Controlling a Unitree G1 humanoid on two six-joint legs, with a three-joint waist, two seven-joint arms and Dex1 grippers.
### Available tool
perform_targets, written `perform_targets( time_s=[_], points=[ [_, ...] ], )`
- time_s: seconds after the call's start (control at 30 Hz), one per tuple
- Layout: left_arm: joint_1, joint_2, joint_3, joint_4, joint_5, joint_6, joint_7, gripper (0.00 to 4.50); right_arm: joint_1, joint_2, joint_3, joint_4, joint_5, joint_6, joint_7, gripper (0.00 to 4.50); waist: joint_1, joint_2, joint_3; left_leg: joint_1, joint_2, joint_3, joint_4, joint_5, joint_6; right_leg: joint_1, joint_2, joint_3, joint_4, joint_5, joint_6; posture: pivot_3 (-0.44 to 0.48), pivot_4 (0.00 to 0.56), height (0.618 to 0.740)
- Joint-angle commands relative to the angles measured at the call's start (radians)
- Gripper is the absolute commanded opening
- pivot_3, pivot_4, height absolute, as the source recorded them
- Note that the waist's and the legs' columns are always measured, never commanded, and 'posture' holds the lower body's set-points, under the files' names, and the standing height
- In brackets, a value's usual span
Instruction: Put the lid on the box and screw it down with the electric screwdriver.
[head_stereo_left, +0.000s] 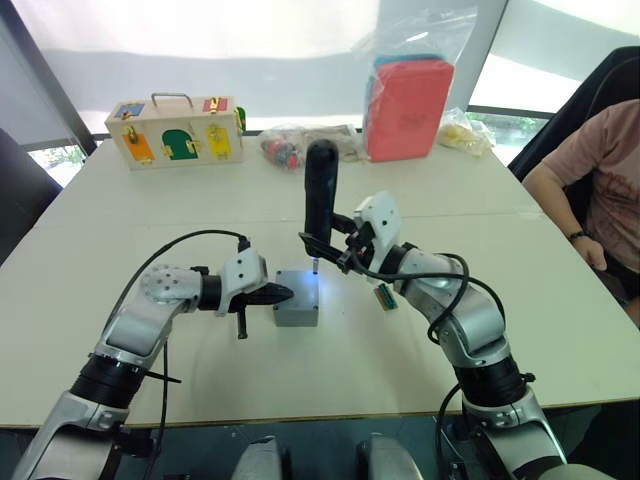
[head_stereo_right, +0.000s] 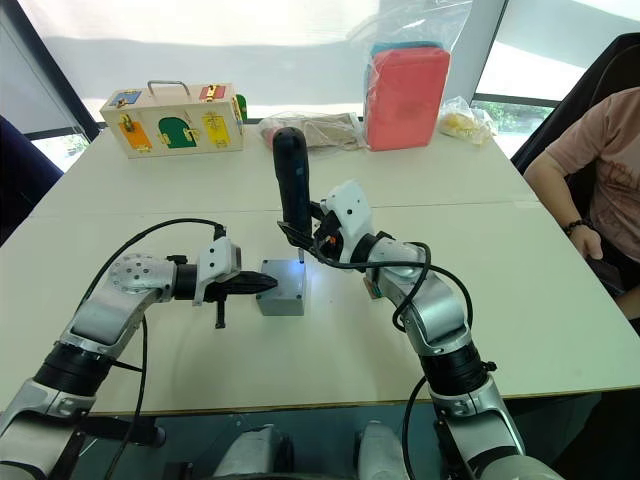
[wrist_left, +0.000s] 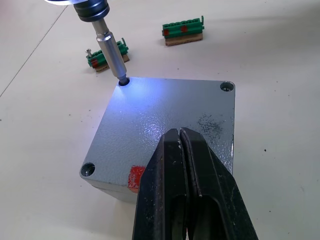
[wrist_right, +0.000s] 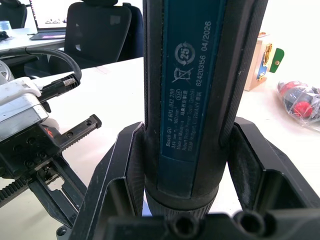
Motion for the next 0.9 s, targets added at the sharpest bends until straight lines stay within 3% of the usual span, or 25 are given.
perform_targets(
  time_s=[0.03,0.33,0.53,0.63,0.77,0.9],
  points=[
    [0.017,0.001,-0.022,0.018,0.025,0.002,-0.005,0.00,0.054,-0.031,0.064,0.084,-0.029,0.112,0.008,1.85,0.000,0.000,0.000,0.000,0.000,0.000,0.000,0.000,0.000,0.000,0.000,0.000,0.000,0.000,-0.001,0.000,0.150,0.730],
    [0.018,0.004,-0.012,-0.002,0.011,0.013,-0.004,0.00,-0.001,-0.012,-0.003,0.027,0.017,0.082,0.002,1.85,0.000,0.001,0.002,-0.001,-0.001,0.000,-0.005,0.000,0.000,-0.002,-0.005,-0.001,-0.002,-0.001,-0.001,0.000,0.150,0.730],
    [0.000,0.017,0.024,-0.086,-0.035,0.066,-0.008,0.00,-0.131,0.008,-0.158,-0.099,0.147,0.183,-0.047,1.85,0.000,0.003,0.015,-0.004,-0.001,0.000,-0.008,0.000,0.000,-0.006,-0.006,-0.001,-0.004,-0.001,-0.001,0.000,0.150,0.730],
    [-0.017,0.017,0.044,-0.133,-0.064,0.107,-0.001,0.00,-0.200,0.008,-0.262,-0.140,0.248,0.269,-0.085,1.85,0.002,0.004,0.024,-0.019,-0.002,0.000,-0.007,0.002,-0.004,-0.022,-0.006,-0.001,0.000,0.001,0.000,0.000,0.150,0.730],
    [-0.053,0.011,0.083,-0.216,-0.129,0.180,0.016,0.00,-0.302,-0.077,-0.425,-0.141,0.381,0.464,-0.135,1.85,0.003,0.006,0.039,-0.039,-0.002,-0.001,0.003,0.003,-0.005,-0.039,-0.004,-0.002,0.005,0.004,0.006,0.000,0.150,0.730],
    [-0.070,0.035,0.122,-0.285,-0.178,0.227,0.021,0.00,-0.374,-0.224,-0.491,-0.087,0.415,0.712,-0.178,1.85,0.000,0.005,0.043,-0.040,-0.005,0.000,0.003,0.003,-0.005,-0.037,-0.005,-0.003,0.002,0.005,0.007,0.000,0.150,0.730]
  ],
)
